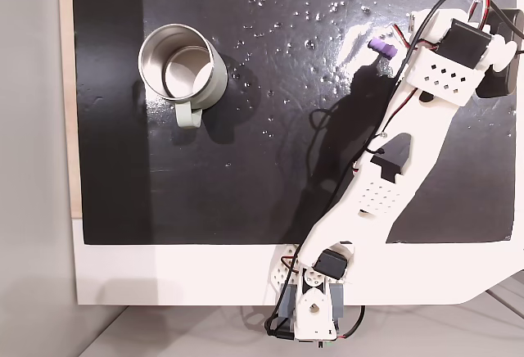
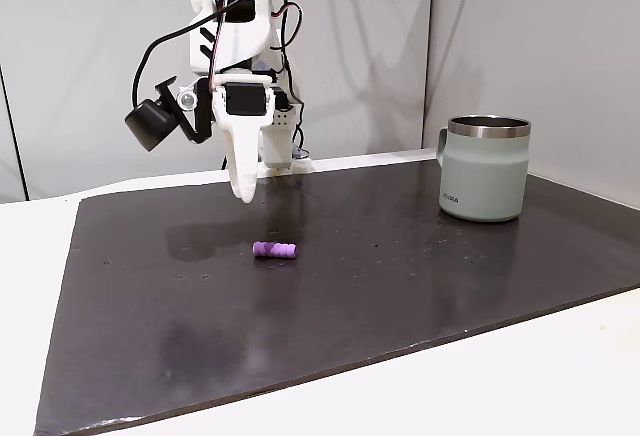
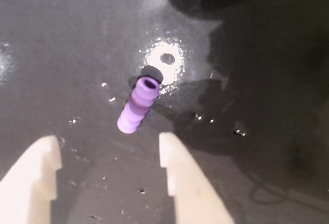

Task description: Grasp a pengrip and put it in the cup.

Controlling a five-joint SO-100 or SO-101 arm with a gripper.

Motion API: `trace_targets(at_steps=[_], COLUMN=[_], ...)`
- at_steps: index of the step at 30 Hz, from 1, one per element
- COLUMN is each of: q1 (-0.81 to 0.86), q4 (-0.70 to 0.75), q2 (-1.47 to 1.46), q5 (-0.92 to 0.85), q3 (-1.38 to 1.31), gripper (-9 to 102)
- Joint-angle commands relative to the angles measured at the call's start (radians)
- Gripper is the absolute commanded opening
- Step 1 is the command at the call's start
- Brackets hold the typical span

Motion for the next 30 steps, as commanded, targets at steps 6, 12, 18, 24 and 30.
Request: trace_targets(at_steps=[6,12,18,24,30], q1=[-0.049,-0.094,-0.107,-0.089,-0.063], q4=[0.008,0.008,0.008,0.008,0.008], q2=[-0.044,-0.098,-0.170,-0.201,-0.268], q5=[0.029,0.051,0.067,0.064,0.052], q3=[-0.086,-0.097,-0.124,-0.146,-0.193], gripper=[19,19,19,19,18])
